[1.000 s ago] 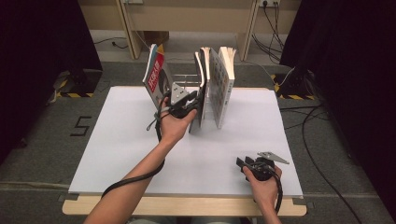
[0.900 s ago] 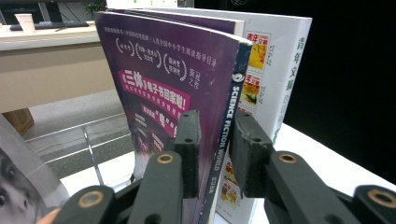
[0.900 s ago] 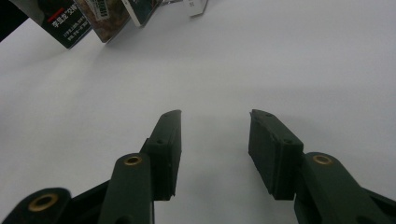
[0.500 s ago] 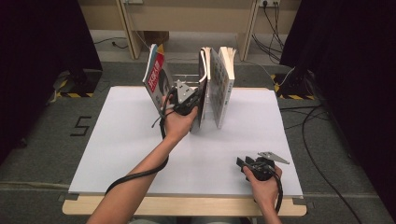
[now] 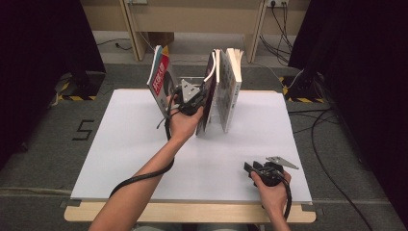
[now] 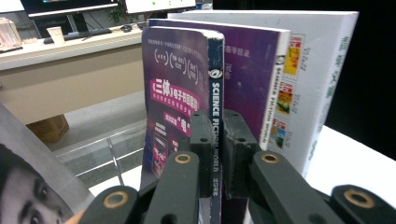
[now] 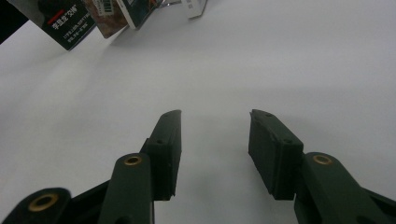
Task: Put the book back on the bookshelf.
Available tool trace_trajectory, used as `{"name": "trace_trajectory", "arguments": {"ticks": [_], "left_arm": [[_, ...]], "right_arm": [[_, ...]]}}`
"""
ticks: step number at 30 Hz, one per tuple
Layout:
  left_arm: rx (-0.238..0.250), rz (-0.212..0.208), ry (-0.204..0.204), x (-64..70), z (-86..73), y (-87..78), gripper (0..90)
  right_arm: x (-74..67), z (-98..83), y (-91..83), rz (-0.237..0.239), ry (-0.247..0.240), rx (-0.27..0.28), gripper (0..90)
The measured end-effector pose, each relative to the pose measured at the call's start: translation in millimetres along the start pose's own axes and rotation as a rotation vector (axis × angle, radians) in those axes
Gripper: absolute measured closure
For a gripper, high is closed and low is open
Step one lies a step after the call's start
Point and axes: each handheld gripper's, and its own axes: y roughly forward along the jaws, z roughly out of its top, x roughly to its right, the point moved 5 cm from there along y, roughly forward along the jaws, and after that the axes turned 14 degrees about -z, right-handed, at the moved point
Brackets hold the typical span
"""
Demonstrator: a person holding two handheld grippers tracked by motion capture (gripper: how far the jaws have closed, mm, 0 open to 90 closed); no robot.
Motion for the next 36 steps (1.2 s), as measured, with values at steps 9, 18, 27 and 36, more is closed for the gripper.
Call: {"name": "trace_trajectory", "arguments": {"ticks": [9, 18, 27, 36], "left_arm": [[0.014, -0.031, -0.032, 0.8, -3.4, -1.8, 71.0], [0.023, -0.054, -0.054, 0.5, -5.5, -11.0, 66.7], [0.028, -0.085, -0.090, 0.0, -9.2, -23.9, 63.1], [0.015, -0.082, -0.121, -10.6, -17.7, -39.9, 63.5]], "right_arm": [[-0.7, -0.4, 0.2, 0.000, 0.000, -0.002, 55.1], [-1.6, -0.6, 0.5, 0.001, -0.004, -0.002, 55.0], [-1.0, -0.5, 0.1, -0.004, -0.008, 0.001, 55.1], [-3.0, -0.7, 0.6, -0.002, -0.004, -0.001, 55.1]]}}
